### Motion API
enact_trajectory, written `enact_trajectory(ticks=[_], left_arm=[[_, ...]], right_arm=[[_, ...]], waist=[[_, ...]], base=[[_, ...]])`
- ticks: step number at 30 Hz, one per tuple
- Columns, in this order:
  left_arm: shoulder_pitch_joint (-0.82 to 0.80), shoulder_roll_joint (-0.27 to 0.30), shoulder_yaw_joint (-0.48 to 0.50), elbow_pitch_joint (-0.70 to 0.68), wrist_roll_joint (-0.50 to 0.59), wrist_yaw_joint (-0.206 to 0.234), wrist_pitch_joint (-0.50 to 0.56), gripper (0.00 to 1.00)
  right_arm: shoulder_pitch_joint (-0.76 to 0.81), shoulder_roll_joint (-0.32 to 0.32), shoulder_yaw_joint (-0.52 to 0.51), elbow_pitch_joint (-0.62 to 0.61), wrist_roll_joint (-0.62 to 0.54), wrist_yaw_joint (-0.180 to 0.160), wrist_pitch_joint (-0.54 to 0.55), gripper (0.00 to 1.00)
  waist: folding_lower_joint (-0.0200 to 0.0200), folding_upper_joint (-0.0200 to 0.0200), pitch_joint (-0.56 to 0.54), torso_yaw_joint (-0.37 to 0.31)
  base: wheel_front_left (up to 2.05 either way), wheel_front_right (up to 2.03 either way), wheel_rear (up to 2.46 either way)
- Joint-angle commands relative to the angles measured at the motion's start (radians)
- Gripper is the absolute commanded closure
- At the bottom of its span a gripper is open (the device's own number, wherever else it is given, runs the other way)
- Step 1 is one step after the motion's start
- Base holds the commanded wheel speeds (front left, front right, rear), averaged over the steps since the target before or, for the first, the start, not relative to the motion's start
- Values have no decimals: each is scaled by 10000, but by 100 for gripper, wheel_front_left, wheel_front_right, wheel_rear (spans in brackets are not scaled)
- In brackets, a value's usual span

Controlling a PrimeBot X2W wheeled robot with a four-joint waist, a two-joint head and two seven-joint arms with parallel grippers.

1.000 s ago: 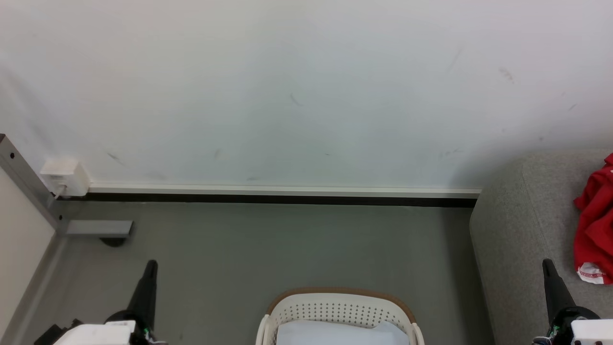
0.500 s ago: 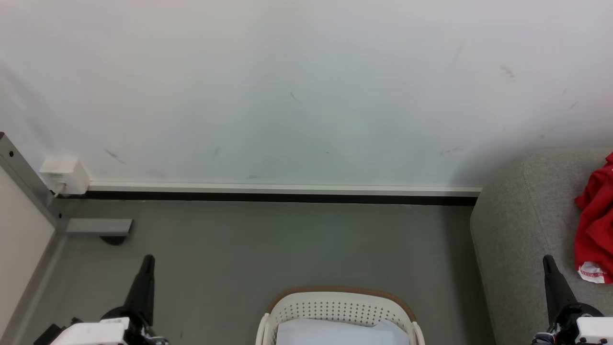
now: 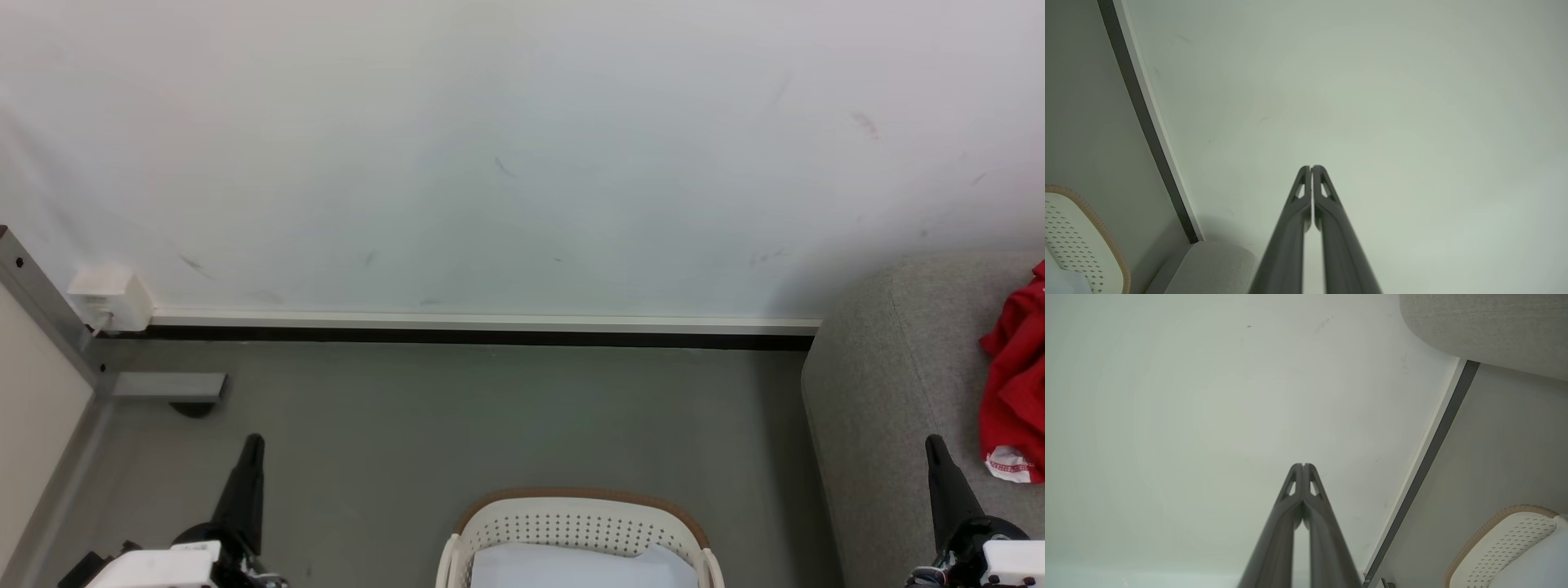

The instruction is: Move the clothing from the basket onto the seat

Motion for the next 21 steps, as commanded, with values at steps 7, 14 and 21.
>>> enact_trajectory(ticks=[7, 14, 21], left_arm=[[-79, 16, 36, 9, -74, -23, 10, 100], [-80, 12, 41, 9, -68, -23, 16, 100], [-80, 9, 45, 9, -62, -23, 20, 100]], right_arm=[[-129, -74, -36, -47, 18, -24, 28, 100], [-128, -74, -35, -47, 18, -24, 28, 100], [-128, -74, -35, -47, 18, -24, 27, 100]], waist=[[0, -1, 0, 0], [0, -1, 0, 0], [0, -1, 0, 0]], base=[[0, 0, 0], [0, 0, 0], [0, 0, 0]])
